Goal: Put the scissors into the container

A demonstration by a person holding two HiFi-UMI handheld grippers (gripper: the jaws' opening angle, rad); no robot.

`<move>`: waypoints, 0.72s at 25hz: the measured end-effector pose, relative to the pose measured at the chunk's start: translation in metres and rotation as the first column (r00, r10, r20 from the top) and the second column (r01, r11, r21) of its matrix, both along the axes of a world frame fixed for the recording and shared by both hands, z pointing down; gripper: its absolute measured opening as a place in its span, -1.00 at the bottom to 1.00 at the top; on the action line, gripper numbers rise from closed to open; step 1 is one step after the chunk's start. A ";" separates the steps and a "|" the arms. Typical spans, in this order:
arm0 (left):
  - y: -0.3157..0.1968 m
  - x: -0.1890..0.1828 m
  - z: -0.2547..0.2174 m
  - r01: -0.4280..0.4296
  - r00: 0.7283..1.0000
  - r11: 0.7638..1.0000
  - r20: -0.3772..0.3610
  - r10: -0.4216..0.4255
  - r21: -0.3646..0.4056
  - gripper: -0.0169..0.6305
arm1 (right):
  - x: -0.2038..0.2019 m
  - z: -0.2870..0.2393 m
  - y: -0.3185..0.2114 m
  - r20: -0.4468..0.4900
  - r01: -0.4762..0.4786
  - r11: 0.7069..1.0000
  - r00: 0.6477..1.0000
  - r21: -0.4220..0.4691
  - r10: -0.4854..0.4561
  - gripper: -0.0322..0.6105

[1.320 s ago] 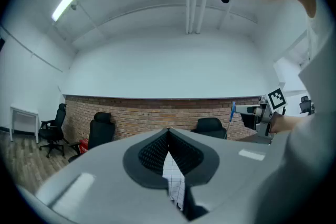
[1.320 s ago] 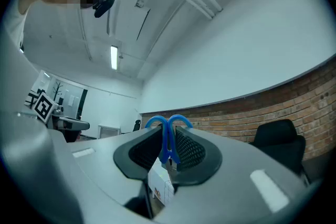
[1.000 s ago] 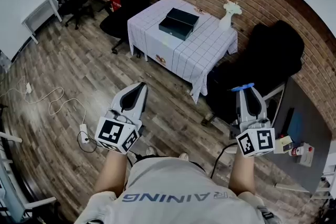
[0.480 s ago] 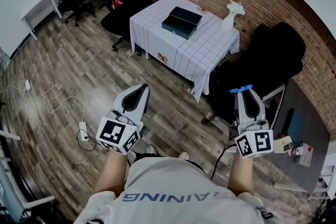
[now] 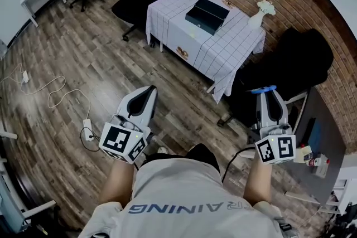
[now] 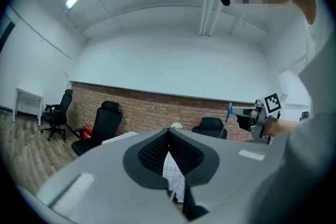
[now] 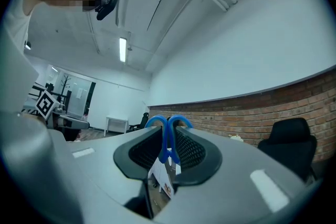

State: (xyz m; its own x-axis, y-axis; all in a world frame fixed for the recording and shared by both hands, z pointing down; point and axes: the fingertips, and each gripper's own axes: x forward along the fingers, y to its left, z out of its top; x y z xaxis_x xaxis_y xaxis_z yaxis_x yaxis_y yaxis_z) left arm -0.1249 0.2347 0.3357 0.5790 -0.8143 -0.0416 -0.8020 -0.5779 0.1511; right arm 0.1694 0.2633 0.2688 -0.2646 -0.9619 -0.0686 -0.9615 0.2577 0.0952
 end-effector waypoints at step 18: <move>-0.153 0.040 -0.006 0.011 0.999 1.000 0.038 -0.010 -0.004 -0.95 | 0.045 0.005 -0.170 0.048 0.018 1.000 0.999 -0.022 -0.017 -0.59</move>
